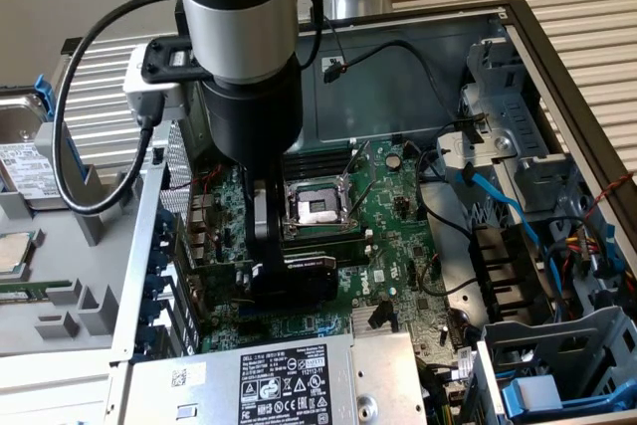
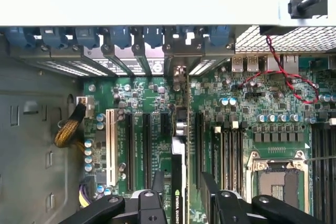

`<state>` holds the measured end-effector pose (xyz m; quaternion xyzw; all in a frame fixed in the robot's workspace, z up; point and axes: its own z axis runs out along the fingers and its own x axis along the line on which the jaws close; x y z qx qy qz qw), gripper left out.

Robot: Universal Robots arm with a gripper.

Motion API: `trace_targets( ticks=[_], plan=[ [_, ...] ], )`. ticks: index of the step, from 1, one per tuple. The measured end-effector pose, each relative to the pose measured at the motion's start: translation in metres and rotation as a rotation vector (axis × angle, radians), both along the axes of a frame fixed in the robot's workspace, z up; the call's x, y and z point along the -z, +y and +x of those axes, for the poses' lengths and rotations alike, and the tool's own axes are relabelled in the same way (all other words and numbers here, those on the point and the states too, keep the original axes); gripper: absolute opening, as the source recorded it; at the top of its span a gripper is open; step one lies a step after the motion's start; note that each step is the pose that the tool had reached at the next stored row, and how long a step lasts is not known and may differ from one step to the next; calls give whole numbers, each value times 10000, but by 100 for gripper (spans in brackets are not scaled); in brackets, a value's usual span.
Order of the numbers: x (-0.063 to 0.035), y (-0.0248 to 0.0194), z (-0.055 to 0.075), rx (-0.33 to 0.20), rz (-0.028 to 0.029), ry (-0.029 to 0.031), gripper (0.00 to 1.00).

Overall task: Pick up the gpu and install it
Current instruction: 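Insert the gpu into the slot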

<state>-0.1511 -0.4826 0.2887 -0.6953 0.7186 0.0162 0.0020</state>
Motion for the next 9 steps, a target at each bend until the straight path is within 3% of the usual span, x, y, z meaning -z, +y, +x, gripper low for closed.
trace_targets(
  ticks=[9],
  plan=[
    [-2, 0, 0, -1, 0, 1, 41]
  ],
)
